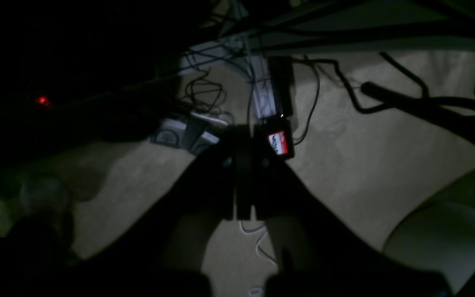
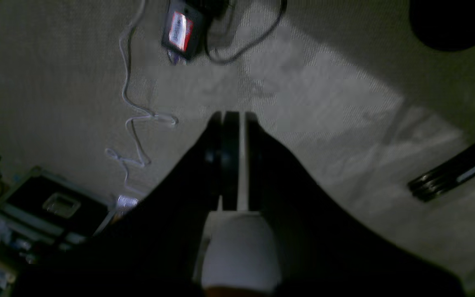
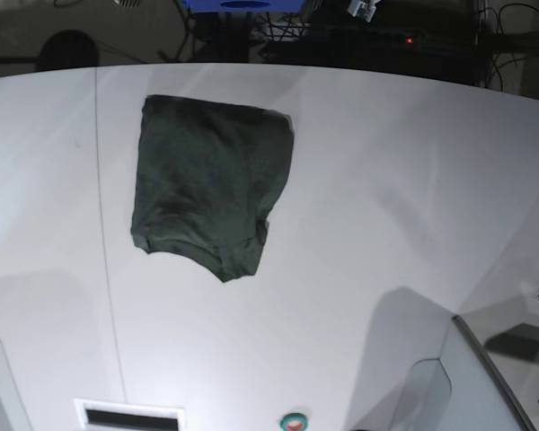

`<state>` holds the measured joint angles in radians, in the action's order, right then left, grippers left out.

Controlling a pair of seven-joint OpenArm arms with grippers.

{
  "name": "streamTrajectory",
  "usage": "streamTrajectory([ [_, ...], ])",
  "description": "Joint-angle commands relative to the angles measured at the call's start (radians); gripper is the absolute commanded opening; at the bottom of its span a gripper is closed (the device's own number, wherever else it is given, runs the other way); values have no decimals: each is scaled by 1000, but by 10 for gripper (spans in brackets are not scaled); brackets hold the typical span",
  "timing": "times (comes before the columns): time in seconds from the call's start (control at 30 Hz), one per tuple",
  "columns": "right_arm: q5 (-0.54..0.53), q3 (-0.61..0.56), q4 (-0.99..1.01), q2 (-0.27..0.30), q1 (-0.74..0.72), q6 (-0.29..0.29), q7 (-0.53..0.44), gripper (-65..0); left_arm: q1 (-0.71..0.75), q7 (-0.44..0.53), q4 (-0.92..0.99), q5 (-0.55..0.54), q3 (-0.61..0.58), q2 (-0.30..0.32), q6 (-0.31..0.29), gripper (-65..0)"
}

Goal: Layout the t-shirt on the table in an organized manner, then fold the t-shirt properly

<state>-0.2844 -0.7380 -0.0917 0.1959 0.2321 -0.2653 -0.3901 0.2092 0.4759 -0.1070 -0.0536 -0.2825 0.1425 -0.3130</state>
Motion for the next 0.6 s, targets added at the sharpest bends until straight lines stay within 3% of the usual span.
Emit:
streamTrajectory([
  [0.0, -3, 1, -7, 4, 20, -5, -5, -623, 9, 13, 0, 2, -1, 9, -1, -650],
  [0.17, -3, 1, -15, -19, 17, -5, -5, -621, 20, 8, 16, 2, -2, 12, -1, -650],
  [0.57, 4, -7, -13, -16, 3, -5, -4, -621, 22, 10, 39, 1, 2, -19, -1, -650],
])
